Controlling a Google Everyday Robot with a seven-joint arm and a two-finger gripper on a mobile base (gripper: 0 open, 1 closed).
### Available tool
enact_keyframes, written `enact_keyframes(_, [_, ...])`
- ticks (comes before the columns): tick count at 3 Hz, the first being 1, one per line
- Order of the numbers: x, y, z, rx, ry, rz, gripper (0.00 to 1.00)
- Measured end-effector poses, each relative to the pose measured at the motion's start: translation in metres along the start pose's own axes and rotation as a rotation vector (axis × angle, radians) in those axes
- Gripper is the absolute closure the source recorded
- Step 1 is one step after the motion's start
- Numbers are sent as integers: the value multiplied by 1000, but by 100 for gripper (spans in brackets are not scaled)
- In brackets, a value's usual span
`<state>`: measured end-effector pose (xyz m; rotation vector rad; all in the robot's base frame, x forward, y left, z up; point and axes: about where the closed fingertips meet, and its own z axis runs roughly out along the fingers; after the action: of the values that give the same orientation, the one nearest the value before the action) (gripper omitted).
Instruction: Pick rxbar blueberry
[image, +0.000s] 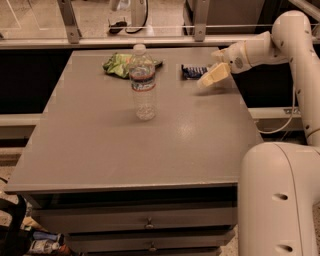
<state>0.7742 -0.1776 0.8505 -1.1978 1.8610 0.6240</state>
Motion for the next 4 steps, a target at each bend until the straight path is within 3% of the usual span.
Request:
enact_keyframes(1, [3,0,7,-16,-5,25,0])
enact_keyframes(2, [6,-2,11,-20,-1,47,15])
enact_keyframes(3, [10,-3,15,-22,6,66,38])
enact_keyframes(4, [14,-4,19,-27,14,79,69])
